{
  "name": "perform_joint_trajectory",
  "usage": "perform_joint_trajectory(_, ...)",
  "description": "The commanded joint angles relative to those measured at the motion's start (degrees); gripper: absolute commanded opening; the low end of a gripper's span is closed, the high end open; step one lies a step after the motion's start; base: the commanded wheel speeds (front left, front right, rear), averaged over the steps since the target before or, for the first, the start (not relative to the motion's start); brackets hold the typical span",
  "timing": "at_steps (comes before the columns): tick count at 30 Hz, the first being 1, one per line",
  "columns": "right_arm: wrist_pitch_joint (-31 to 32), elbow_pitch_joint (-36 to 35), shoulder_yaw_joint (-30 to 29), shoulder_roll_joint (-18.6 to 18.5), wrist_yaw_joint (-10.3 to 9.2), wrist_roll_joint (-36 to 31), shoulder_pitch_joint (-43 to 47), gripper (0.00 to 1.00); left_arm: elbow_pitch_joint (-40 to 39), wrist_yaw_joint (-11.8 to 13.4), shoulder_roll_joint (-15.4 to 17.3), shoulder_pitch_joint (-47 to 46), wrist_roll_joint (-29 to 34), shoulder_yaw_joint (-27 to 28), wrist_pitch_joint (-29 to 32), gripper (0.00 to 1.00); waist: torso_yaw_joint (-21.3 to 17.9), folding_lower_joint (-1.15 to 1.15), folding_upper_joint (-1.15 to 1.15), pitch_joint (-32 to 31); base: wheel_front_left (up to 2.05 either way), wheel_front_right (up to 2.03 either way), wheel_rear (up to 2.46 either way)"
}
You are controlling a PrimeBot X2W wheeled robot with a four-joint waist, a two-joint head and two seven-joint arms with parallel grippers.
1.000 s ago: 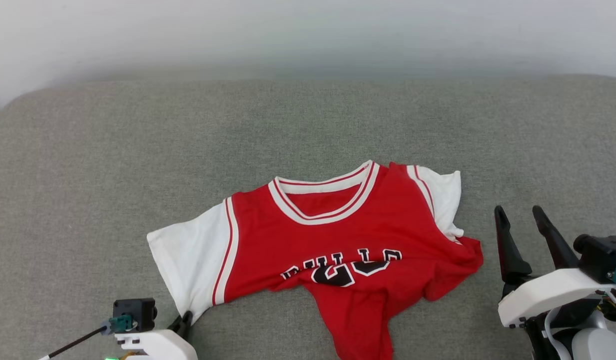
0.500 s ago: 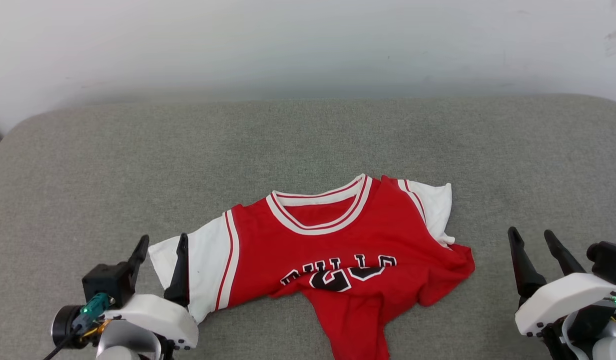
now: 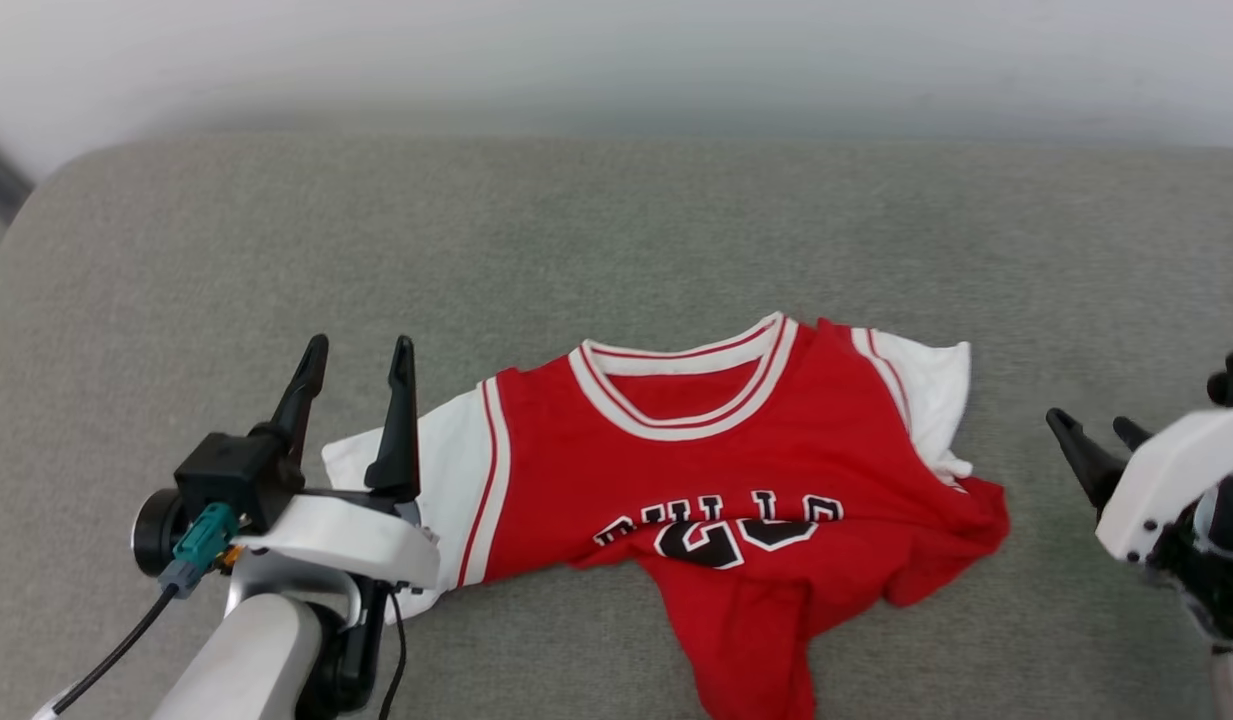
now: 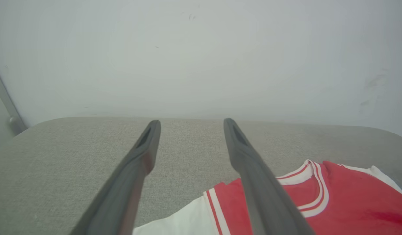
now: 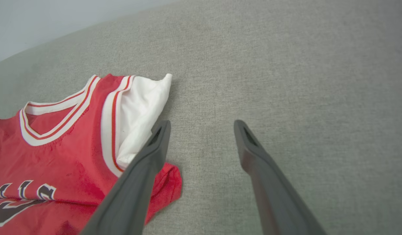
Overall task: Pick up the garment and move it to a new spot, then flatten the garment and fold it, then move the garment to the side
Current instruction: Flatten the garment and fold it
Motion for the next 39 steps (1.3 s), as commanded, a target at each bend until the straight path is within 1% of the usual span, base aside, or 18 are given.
perform_joint_trajectory(1, 2.5, 0.8, 0.6, -0.9, -0.02, 0.4, -2.2, 1.0, -0.3, -0.2, -0.5, -1.0, 0.6, -0.1, -0.4, 1.0, 2.3, 0.0, 0.0, 2.4, 0.0, 0.0, 0.0)
perform_joint_trajectory(5, 10.6, 3.2, 2.1, -3.0, -0.02, 1.9, -7.0, 1.0, 0.2, -0.8, -2.6, -2.7, 1.0, -0.6, -1.0, 1.0, 5.0, 0.0, 0.0, 5.0, 0.0, 0.0, 0.0)
perform_joint_trajectory(9, 15.3, 6.0, 4.4, -4.0, -0.02, 2.1, -11.1, 1.0, 1.2, -1.6, -4.4, -3.6, 1.5, -0.4, -1.2, 1.0, 7.0, 0.0, 0.0, 7.0, 0.0, 0.0, 0.0)
perform_joint_trajectory(11, 16.2, 7.5, 5.2, -4.6, -0.02, 1.6, -13.0, 1.0, 1.8, -2.2, -5.0, -3.9, 1.6, -0.2, -1.4, 1.0, 7.9, 0.0, 0.0, 7.9, 0.0, 0.0, 0.0)
perform_joint_trajectory(14, 17.1, 10.8, 6.3, -4.5, -0.02, 1.4, -14.8, 1.0, 2.8, -3.0, -6.0, -4.2, 2.0, 0.4, -1.5, 1.0, 8.7, 0.0, 0.0, 8.8, 0.0, 0.0, 0.0)
perform_joint_trajectory(18, 19.2, 16.6, 7.5, -3.7, -0.04, 1.1, -14.2, 1.0, 3.6, -4.1, -7.0, -4.0, 2.6, 1.8, -1.5, 1.0, 9.4, 0.0, 0.0, 9.2, 0.0, 0.0, 0.0)
perform_joint_trajectory(19, 19.9, 17.8, 7.7, -3.1, -0.04, 1.5, -13.8, 0.73, 3.9, -4.4, -7.2, -3.8, 2.9, 2.3, -1.5, 1.0, 9.5, 0.0, 0.0, 9.2, 0.0, 0.0, 0.0)
perform_joint_trajectory(20, 20.4, 18.7, 7.9, -2.5, -0.04, 2.0, -13.6, 0.25, 4.1, -4.6, -7.3, -3.5, 3.0, 2.7, -1.5, 1.0, 9.5, 0.0, 0.0, 9.2, 0.0, 0.0, 0.0)
perform_joint_trajectory(21, 20.4, 19.2, 8.2, -2.3, -0.03, 2.2, -13.5, 0.0, 4.4, -4.9, -7.5, -3.3, 3.1, 3.1, -1.5, 1.0, 9.5, 0.0, 0.0, 9.1, 0.0, 0.0, 0.0)
perform_joint_trajectory(23, 19.3, 19.2, 9.0, -2.5, -0.02, 2.6, -13.6, 0.0, 5.7, -5.5, -7.4, -2.7, 2.7, 3.7, -1.5, 1.0, 9.2, 0.0, 0.0, 8.8, 0.0, 0.0, 0.0)
perform_joint_trajectory(27, 14.2, 16.2, 9.8, -4.7, -0.03, 1.8, -15.5, 0.0, 8.0, -6.5, -5.6, -3.0, 1.8, 5.1, -1.0, 1.0, 7.9, 0.0, 0.0, 7.3, 0.0, 0.0, 0.0)
perform_joint_trajectory(29, 11.6, 14.6, 10.2, -5.6, -0.03, 1.8, -16.3, 0.0, 9.7, -7.7, -4.0, -3.9, 0.8, 5.7, 1.0, 1.0, 7.1, 0.0, 0.0, 6.3, 0.0, 0.0, 0.0)
perform_joint_trajectory(31, 9.7, 13.4, 10.5, -5.9, -0.03, 2.1, -16.1, 0.0, 11.0, -8.8, -2.1, -4.7, -0.2, 5.9, 4.2, 1.0, 6.1, 0.0, 0.0, 5.2, 0.0, 0.0, 0.0)
perform_joint_trajectory(33, 7.9, 12.1, 11.0, -6.0, -0.02, 2.2, -15.3, 0.0, 12.4, -10.4, 0.1, -5.1, -2.0, 5.9, 9.1, 1.0, 4.8, 0.0, 0.0, 4.2, 0.0, 0.0, 0.0)
perform_joint_trajectory(34, 6.6, 10.1, 11.8, -5.8, -0.03, 2.7, -13.9, 0.0, 15.0, -13.7, 3.5, -5.5, -5.3, 5.4, 18.0, 1.0, 2.6, 0.0, 0.0, 3.0, 0.0, 0.0, 0.0)
perform_joint_trajectory(36, 6.1, 8.7, 12.3, -5.5, -0.03, 3.1, -12.9, 0.0, 16.4, -16.5, 5.4, -5.8, -8.1, 4.9, 24.1, 1.0, 1.1, 0.0, 0.0, 2.7, 0.0, 0.0, 0.0)
perform_joint_trajectory(39, 5.6, 7.0, 12.8, -4.9, -0.02, 3.4, -10.8, 0.0, 19.5, -18.6, 8.0, -5.8, -11.7, 4.5, 31.9, 1.0, -1.2, 0.0, 0.0, 2.7, 0.0, 0.0, 0.0)
